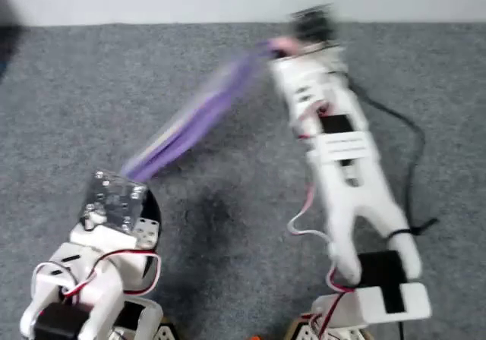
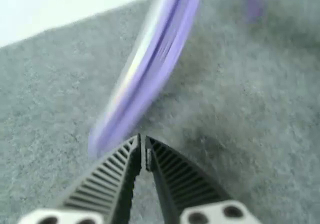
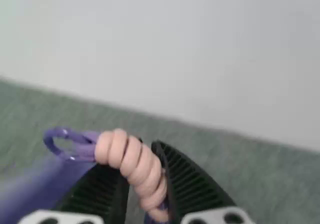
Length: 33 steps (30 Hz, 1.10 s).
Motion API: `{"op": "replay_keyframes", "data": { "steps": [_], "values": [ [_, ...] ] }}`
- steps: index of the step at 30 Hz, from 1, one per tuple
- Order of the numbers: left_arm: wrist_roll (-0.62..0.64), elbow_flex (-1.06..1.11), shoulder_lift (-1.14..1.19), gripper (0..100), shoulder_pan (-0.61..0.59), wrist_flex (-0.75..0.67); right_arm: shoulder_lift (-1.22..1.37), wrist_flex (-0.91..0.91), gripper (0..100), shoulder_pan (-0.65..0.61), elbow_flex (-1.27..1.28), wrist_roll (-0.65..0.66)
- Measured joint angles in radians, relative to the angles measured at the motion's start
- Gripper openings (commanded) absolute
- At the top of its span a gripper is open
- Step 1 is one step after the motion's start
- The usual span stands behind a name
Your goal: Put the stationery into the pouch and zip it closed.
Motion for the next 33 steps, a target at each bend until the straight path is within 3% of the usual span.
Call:
{"op": "replay_keyframes", "data": {
  "steps": [8,11,16,26,33],
  "values": [
    [0.048,0.0,-0.075,20,-0.02,-0.002,-0.006,0.175,0.9,0.006,-0.035,-0.005],
    [0.095,0.0,-0.091,21,-0.083,-0.002,-0.035,0.285,3.0,0.023,-0.035,-0.005],
    [0.097,0.0,-0.097,21,-0.189,-0.002,-0.092,0.531,20.6,0.029,-0.035,-0.008],
    [0.106,0.0,-0.098,21,-0.285,-0.002,-0.328,0.974,20.8,0.0,-0.035,-0.008],
    [0.305,0.0,-0.098,20,-0.338,0.0,-0.468,1.212,20.4,0.002,-0.035,-0.055]
  ]
}}
